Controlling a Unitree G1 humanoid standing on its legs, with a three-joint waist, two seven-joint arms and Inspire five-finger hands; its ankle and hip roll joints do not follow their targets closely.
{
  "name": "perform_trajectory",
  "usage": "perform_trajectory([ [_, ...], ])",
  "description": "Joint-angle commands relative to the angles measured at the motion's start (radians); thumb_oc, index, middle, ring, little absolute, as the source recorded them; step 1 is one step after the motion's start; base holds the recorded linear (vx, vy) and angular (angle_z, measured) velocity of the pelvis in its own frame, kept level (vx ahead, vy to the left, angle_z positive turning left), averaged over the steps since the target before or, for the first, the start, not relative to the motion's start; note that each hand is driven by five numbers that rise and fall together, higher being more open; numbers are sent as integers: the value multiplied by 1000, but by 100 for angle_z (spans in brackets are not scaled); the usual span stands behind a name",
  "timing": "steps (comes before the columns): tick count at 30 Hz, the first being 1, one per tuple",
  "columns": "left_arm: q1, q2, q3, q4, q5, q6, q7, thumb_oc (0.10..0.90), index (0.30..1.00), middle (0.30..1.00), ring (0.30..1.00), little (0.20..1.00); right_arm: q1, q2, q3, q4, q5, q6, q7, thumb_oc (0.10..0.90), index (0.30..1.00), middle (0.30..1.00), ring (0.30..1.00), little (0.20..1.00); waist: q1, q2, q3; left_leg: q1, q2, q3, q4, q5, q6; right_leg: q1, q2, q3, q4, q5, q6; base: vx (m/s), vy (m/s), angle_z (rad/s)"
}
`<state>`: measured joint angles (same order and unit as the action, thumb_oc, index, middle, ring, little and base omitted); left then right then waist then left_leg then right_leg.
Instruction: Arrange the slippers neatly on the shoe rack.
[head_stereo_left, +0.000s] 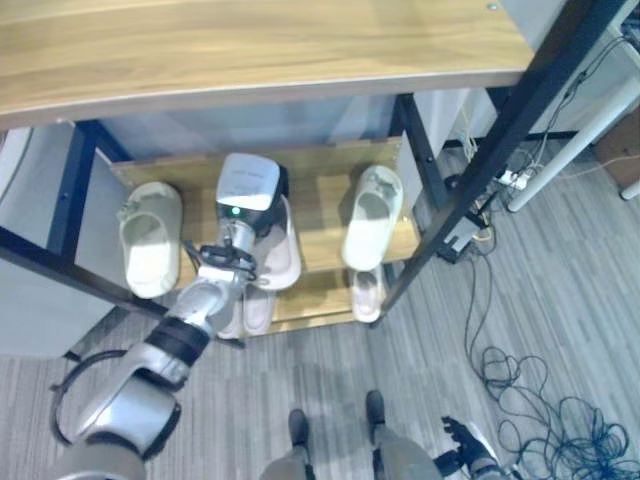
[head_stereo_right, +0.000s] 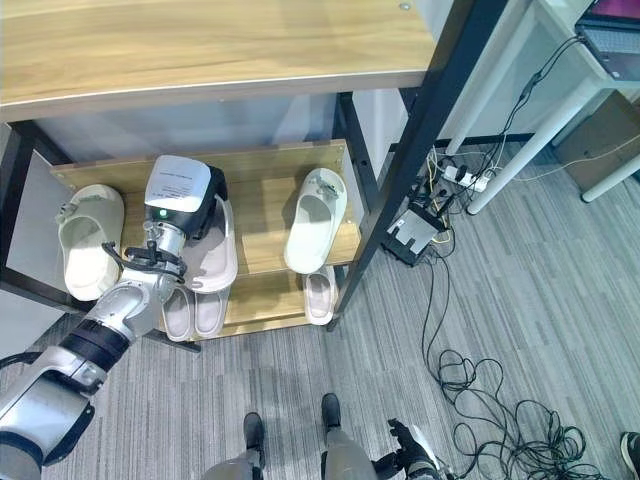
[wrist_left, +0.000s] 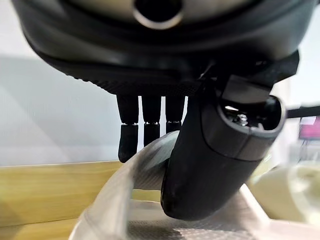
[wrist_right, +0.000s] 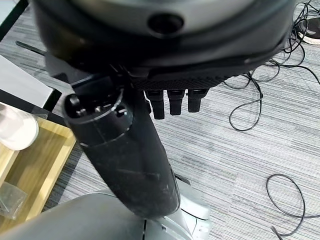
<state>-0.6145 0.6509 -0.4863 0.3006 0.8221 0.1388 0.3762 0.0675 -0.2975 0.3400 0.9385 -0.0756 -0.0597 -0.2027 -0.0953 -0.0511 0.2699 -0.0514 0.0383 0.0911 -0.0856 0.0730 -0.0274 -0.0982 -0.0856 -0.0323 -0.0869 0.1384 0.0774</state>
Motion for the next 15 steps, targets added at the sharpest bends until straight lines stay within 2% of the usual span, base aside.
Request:
perform_trajectory([
  [1, 120, 17, 201, -335, -85, -157, 59, 400, 300, 300, 300, 300, 19, 6, -33, -16, 8, -14, -37, 800, 900, 900, 900, 900, 62, 40, -52, 68, -18, -15, 12, -108, 9, 80, -18, -32, 38, -131, 76, 11, -25, -4],
  [5, 356, -17, 282, -491, -148, -229, 50, 400, 300, 300, 300, 300, 11, 27, -44, 6, 4, -8, -38, 800, 900, 900, 900, 900, 91, 42, -75, 88, -18, -29, 48, -134, 13, 119, -20, -44, 47, -148, 68, 25, -38, 15],
  [6, 461, -31, 305, -535, -190, -256, 38, 400, 300, 300, 300, 300, 9, 34, -50, 14, 0, -4, -38, 800, 900, 900, 900, 900, 109, 41, -85, 97, -15, -42, 65, -145, 15, 135, -21, -45, 54, -159, 62, 16, -56, 13],
  [12, 661, -77, 302, -562, -283, -294, 8, 400, 300, 300, 300, 300, 0, 45, -45, 43, 3, -2, -37, 800, 900, 900, 900, 900, 137, 44, -100, 126, -13, -58, 70, -151, 19, 180, -24, -63, 47, -170, 55, 18, -42, 14],
  [15, 672, -83, 265, -530, -305, -291, -27, 400, 300, 300, 300, 300, -9, 39, -45, 57, 11, 1, -40, 800, 900, 900, 900, 900, 142, 46, -92, 122, -12, -64, 86, -153, 20, 182, -25, -63, 45, -169, 53, 1, -21, 9],
])
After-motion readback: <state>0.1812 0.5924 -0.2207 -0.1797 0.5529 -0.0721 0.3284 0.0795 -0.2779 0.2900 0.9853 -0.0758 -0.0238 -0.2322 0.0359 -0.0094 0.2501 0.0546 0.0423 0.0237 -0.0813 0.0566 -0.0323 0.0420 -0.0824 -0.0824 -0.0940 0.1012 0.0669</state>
